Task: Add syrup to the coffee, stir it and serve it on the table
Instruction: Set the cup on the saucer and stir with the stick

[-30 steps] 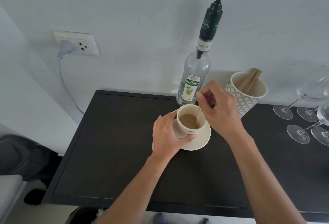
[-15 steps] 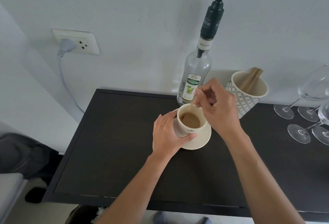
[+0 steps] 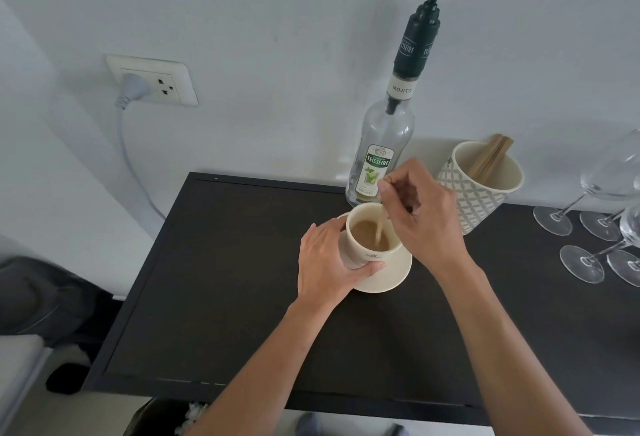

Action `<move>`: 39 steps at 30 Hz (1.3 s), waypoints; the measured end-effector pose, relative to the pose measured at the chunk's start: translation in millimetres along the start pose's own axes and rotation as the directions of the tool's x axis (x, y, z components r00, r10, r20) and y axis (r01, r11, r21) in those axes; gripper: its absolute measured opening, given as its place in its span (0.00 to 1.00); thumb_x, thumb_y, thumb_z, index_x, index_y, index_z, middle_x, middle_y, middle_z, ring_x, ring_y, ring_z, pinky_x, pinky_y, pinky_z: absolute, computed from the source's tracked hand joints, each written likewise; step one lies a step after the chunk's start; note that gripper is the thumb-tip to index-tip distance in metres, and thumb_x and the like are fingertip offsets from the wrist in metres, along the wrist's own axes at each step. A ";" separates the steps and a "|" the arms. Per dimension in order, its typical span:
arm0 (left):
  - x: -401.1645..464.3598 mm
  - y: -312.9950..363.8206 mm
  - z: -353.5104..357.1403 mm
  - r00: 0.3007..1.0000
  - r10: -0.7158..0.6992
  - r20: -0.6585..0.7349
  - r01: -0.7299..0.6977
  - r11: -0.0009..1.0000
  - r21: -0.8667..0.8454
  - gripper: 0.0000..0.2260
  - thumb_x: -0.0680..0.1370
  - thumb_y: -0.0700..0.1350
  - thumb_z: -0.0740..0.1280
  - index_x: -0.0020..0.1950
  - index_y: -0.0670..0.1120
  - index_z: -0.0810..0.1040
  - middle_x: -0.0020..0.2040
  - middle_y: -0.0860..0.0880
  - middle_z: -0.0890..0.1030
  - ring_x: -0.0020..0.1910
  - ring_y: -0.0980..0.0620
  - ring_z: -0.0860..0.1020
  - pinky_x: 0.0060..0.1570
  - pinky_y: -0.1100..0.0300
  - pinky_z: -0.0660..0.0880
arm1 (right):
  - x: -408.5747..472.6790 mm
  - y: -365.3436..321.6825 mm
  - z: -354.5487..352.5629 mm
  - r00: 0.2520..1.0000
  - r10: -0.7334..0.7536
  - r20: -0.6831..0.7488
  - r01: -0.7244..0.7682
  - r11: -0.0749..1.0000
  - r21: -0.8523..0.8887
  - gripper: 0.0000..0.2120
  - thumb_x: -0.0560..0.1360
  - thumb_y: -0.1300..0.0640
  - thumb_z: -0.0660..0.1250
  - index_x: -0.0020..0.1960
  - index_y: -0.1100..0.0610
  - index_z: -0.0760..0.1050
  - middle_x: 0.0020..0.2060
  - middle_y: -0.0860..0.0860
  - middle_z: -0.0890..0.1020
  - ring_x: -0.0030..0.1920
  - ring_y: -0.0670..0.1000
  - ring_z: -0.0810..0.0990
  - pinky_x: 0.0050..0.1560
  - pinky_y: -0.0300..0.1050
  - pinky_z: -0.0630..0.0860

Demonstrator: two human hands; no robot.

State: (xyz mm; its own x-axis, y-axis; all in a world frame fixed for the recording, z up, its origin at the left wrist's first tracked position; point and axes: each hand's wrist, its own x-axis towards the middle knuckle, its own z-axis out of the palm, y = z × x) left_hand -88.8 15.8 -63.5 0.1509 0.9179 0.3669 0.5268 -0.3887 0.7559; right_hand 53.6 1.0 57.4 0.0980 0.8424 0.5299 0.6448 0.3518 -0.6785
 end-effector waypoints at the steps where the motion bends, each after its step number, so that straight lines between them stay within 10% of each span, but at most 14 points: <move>1: 0.0 -0.3 0.2 1.000 -0.003 -0.002 0.003 1.000 -0.001 0.37 0.62 0.68 0.76 0.65 0.51 0.75 0.61 0.57 0.79 0.62 0.58 0.75 0.72 0.49 0.64 | -0.7 -2.3 1.3 0.999 0.046 0.008 -0.046 0.997 0.054 0.06 0.82 0.63 0.67 0.47 0.60 0.73 0.33 0.53 0.82 0.32 0.51 0.82 0.36 0.44 0.80; 17: -0.3 -1.0 -0.2 1.000 0.003 0.005 -0.003 1.000 -0.010 0.36 0.62 0.68 0.76 0.65 0.52 0.75 0.60 0.58 0.79 0.61 0.59 0.75 0.73 0.52 0.62 | 5.5 1.5 -1.2 0.992 -0.092 -0.088 0.079 0.987 -0.143 0.06 0.80 0.68 0.68 0.45 0.65 0.73 0.33 0.55 0.79 0.32 0.55 0.78 0.33 0.49 0.74; 39: -0.7 -2.0 0.9 1.000 0.007 -0.006 -0.008 1.000 -0.002 0.38 0.61 0.67 0.76 0.65 0.49 0.76 0.61 0.56 0.79 0.62 0.58 0.75 0.73 0.53 0.61 | -0.5 -0.6 4.5 0.998 0.062 -0.025 -0.061 0.997 0.057 0.07 0.81 0.65 0.67 0.46 0.58 0.72 0.34 0.53 0.83 0.33 0.49 0.83 0.37 0.42 0.81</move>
State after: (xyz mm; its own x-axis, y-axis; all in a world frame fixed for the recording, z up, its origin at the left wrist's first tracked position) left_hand -89.2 15.9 -65.8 0.1499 0.9145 0.3758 0.5244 -0.3957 0.7539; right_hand 49.7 2.2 55.2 0.1569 0.8522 0.4992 0.5934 0.3227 -0.7374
